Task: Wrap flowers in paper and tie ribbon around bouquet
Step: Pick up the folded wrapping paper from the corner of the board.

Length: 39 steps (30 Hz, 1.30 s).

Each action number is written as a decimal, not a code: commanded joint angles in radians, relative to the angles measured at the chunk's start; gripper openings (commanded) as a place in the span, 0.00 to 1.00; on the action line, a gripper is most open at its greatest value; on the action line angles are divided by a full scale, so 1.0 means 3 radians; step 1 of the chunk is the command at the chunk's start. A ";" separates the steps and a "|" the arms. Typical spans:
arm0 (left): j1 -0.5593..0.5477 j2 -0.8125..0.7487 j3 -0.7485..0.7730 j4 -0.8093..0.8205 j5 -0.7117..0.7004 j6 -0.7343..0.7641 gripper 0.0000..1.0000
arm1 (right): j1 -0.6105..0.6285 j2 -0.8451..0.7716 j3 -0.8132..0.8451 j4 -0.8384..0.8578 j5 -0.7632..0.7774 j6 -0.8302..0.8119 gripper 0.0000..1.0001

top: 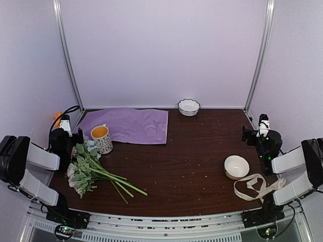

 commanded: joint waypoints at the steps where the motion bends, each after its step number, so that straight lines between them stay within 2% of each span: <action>1: 0.0017 0.0031 0.0008 0.0193 0.0029 0.0029 0.98 | 0.0015 0.0007 -0.0008 0.0075 0.0042 -0.0045 1.00; 10: 0.0017 0.0022 -0.0003 0.0216 0.0008 0.0029 0.98 | 0.0015 0.0002 -0.0016 0.0081 0.0041 -0.0042 1.00; 12: 0.0017 -0.0071 0.0032 0.0012 -0.0162 -0.0060 0.98 | 0.0015 -0.0029 0.0021 0.0051 0.0026 -0.0036 1.00; 14: 0.0022 -0.0076 0.0016 0.0090 -0.0146 -0.0027 0.98 | 0.0015 -0.0219 0.0161 -0.0335 0.0028 -0.0046 1.00; 16: 0.0022 -0.0115 0.0016 0.0032 -0.0136 -0.0041 0.98 | 0.0015 -0.0475 0.0458 -0.1142 0.0071 -0.0015 1.00; 19: 0.0007 -0.0238 -0.0028 0.0058 -0.0255 -0.0038 0.98 | 0.0010 -0.0635 0.0980 -0.2008 -0.0070 0.0256 1.00; 21: 0.0006 -0.0553 0.0157 -0.0554 -0.0562 -0.0192 0.98 | 0.0015 -0.0567 0.1349 -0.2415 -0.0503 0.0457 0.97; 22: 0.0007 -0.0701 0.0320 -0.0972 -0.0647 -0.0236 0.98 | 0.0021 -0.0482 0.1511 -0.2576 -0.0679 0.0623 0.92; 24: 0.0003 -0.0874 0.0532 -0.1137 -0.0685 -0.0111 0.96 | 0.0056 -0.0313 0.1755 -0.2685 -0.0994 0.1036 0.80; 26: -0.0015 -0.1044 0.0791 -0.1344 -0.0682 -0.0079 0.92 | 0.0214 -0.0177 0.1881 -0.2598 -0.1089 0.1370 0.73; 29: -0.0172 -0.1180 0.1139 -0.1820 -0.0626 -0.0114 0.88 | 0.0712 0.0014 0.2144 -0.2773 -0.0701 0.1518 0.70; 31: -0.0397 -0.1201 0.1325 -0.2089 -0.0701 -0.0015 0.87 | 0.1093 0.0223 0.2449 -0.2977 -0.0461 0.1593 0.69; 34: -0.0774 -0.1166 0.1602 -0.2369 -0.0732 0.0097 0.86 | 0.1475 0.0661 0.2879 -0.3189 -0.0548 0.1813 0.67; 39: -0.1387 -0.1042 0.1934 -0.2831 -0.0650 0.0024 0.84 | 0.1844 0.1504 0.3679 -0.3792 -0.0666 0.2102 0.65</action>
